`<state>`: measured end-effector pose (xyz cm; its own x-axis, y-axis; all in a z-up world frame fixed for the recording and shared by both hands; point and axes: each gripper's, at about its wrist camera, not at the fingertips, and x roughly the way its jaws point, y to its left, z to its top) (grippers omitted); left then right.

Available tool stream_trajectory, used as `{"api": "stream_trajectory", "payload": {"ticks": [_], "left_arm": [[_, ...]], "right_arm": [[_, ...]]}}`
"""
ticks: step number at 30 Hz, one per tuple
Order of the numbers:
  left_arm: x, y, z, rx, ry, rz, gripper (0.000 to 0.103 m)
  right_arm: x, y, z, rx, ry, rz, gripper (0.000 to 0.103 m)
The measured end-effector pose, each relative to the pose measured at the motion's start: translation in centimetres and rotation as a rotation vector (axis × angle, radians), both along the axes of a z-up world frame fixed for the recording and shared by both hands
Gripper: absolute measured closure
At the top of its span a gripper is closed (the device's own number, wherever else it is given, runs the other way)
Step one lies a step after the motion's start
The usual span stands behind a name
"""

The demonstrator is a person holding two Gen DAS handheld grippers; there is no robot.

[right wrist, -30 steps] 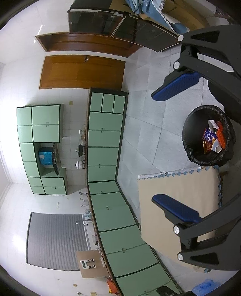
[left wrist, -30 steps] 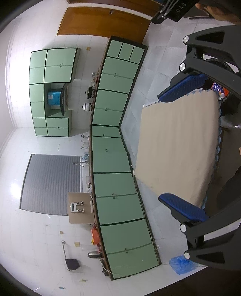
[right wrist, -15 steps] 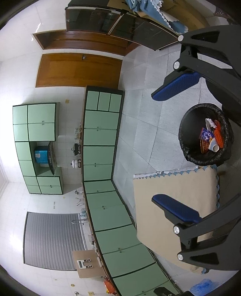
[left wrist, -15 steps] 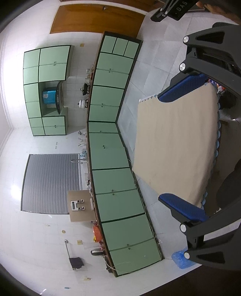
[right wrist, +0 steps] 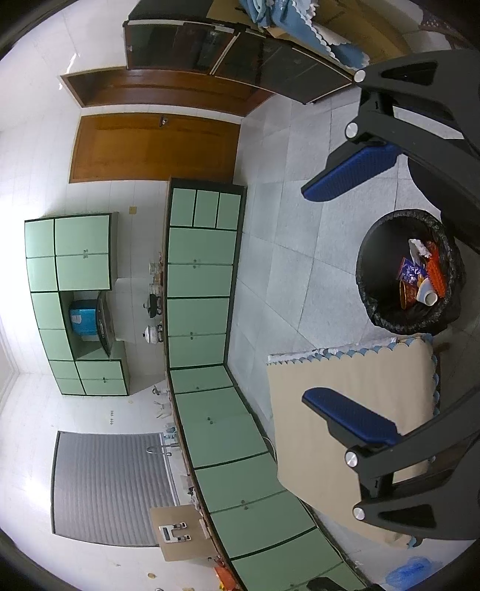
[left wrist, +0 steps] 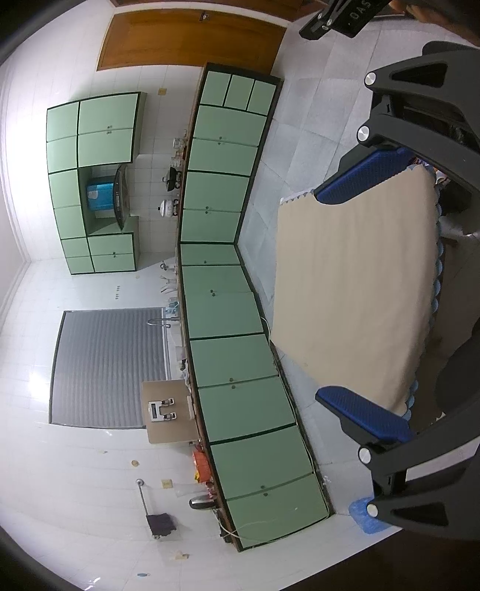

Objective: Collect trash

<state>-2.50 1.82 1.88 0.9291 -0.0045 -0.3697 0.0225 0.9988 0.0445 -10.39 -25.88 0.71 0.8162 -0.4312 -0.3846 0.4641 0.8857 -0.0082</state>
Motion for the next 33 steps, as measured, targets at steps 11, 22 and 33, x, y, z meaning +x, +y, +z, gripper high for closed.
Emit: {"api": "stream_trajectory", "payload": {"ticks": [11, 22, 33], "left_arm": [[0.01, -0.09, 0.28, 0.005, -0.004, 0.0, 0.006], [0.01, -0.27, 0.25, 0.004, -0.002, -0.002, 0.006], [0.05, -0.21, 0.28, 0.004, -0.005, -0.003, 0.006]], "right_arm": [[-0.28, -0.52, -0.28, 0.006, -0.004, -0.008, 0.005], [-0.43, -0.57, -0.5, 0.003, -0.004, -0.013, 0.005], [-0.4, -0.71, -0.53, 0.0, -0.003, -0.012, 0.005]]}}
